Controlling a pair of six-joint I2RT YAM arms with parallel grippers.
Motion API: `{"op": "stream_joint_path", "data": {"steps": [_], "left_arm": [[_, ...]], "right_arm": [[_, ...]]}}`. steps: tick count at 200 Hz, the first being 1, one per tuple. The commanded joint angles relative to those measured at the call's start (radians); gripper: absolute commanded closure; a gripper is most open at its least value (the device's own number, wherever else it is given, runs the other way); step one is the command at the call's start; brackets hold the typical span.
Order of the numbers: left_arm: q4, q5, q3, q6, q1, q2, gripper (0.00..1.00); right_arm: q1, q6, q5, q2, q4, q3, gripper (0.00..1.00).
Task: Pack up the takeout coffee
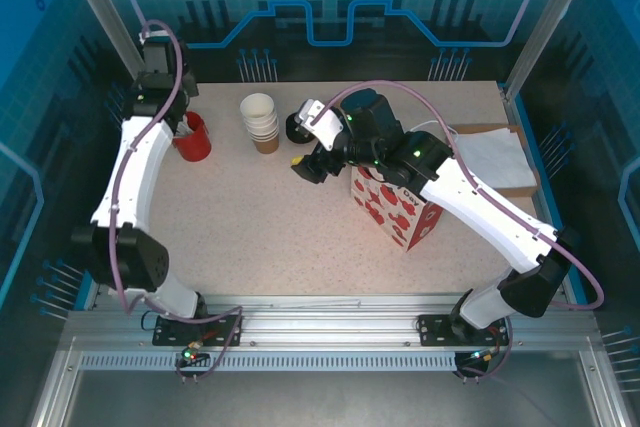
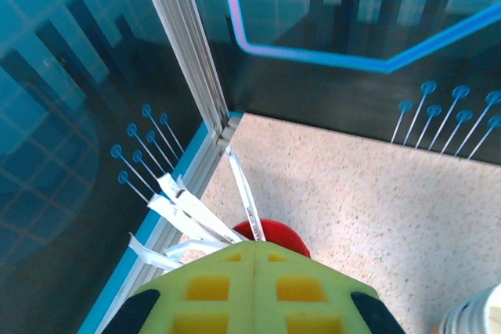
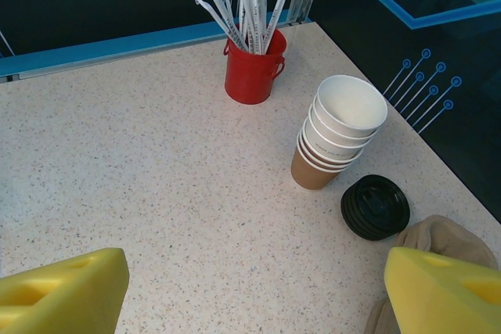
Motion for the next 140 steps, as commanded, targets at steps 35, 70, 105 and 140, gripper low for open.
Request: {"op": "stream_joint_path", "data": {"steps": [35,70,105,140], "left_arm": [[-0.037,0.064,0.073,-0.044,0.061,0.139,0.84],[-0.079,0.123,0.107,-0.072,0.071,0.166,0.65],[-0.1,0.17,0.072,-0.096,0.073,0.119,0.56],[-0.05,0.164,-0.054,-0.126,0.088,0.003,0.46]], "right_arm": [[-0.017,0.013,0.007,-0.013,-0.019,-0.011,0.14],[-0.023,0.012,0.003,-0.007,-0.024,-0.007,0.14],[-0.028,0.011,-0.004,0.001,-0.027,-0.009,0.14],[-0.03,0.018,-0.021,0.007,-0.026,-0.011,0.14]]}}
